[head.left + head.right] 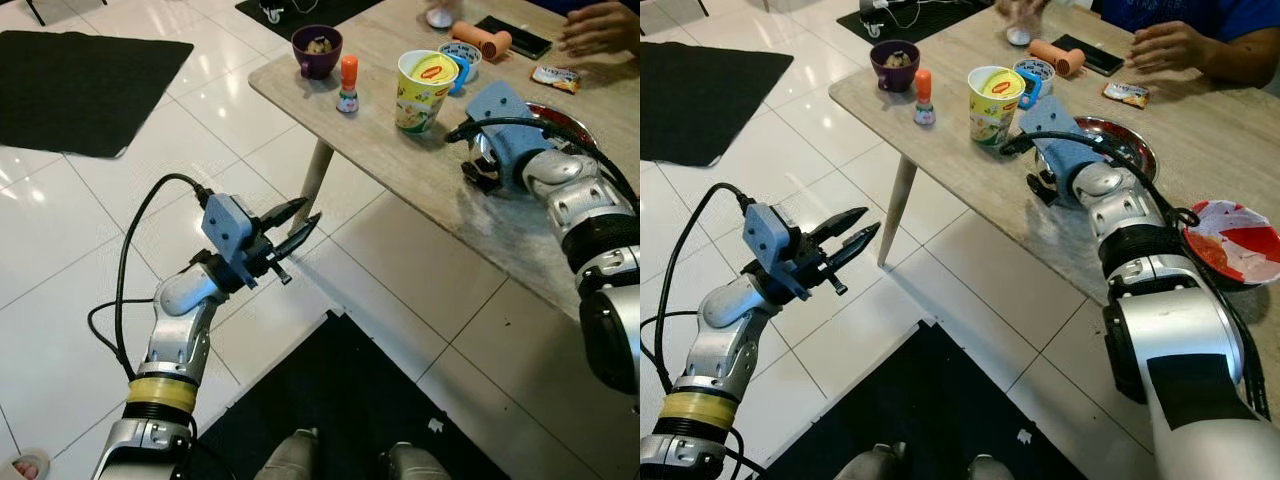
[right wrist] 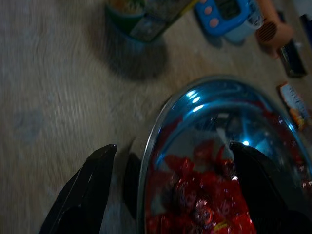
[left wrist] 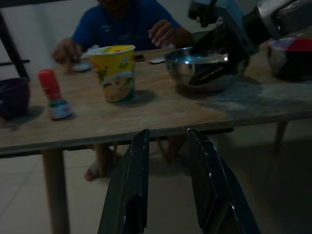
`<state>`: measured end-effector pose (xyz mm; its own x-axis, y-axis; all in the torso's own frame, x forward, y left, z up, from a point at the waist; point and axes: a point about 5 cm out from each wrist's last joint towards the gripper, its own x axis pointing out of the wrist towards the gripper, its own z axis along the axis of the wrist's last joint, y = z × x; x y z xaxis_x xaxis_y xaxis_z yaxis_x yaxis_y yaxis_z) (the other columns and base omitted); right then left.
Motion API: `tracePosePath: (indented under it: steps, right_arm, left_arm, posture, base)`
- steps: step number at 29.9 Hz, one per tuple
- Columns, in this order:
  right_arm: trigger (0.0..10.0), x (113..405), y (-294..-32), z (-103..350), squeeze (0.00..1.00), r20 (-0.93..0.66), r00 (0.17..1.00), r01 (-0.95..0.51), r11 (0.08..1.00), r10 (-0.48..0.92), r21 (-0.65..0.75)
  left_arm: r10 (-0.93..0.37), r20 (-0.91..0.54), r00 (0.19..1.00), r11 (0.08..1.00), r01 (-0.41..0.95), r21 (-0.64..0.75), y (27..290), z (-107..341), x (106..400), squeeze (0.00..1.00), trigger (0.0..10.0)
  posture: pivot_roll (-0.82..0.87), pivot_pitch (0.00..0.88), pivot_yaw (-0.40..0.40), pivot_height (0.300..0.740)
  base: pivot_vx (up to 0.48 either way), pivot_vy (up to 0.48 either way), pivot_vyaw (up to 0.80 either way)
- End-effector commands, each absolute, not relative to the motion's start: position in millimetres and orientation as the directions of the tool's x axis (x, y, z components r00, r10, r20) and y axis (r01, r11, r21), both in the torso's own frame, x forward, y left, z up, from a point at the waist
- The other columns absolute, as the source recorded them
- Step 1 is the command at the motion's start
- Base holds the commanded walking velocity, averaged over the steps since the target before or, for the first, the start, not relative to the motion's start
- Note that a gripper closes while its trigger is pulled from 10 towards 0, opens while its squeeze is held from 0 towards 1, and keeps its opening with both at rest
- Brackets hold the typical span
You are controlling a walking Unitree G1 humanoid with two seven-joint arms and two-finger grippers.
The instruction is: Restocking fridge
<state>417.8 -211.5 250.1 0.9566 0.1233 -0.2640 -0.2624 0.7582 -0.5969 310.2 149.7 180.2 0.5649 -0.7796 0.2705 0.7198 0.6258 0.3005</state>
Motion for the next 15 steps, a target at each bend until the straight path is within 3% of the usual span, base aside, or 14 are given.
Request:
tracePosePath:
  steps: [1,5,15]
  right_arm:
    - [10.0,417,-215,250,0.0,-0.289,0.95,-0.276,0.756,0.12,-0.593]
    - [10.0,412,-221,247,0.0,-0.372,0.913,-0.367,0.741,0.17,-0.563]
    - [10.0,405,-232,225,0.0,-0.476,0.867,-0.415,0.744,0.149,-0.523]
  left_arm:
    - [-0.79,0.267,0.552,0.612,0.741,0.277,145,175,307,0.0,10.0]
    - [-0.807,0.266,0.527,0.587,0.767,0.261,135,173,306,0.0,10.0]
    - [-0.831,0.279,0.481,0.546,0.802,0.244,115,176,308,0.0,10.0]
  posture:
    - [0.04,0.213,-0.003,0.74]
    - [0.03,0.188,0.003,0.74]
    - [0.02,0.156,0.004,0.74]
  base:
    - [0.0,0.0,0.0]
    - [0.0,0.0,0.0]
    - [0.0,0.0,0.0]
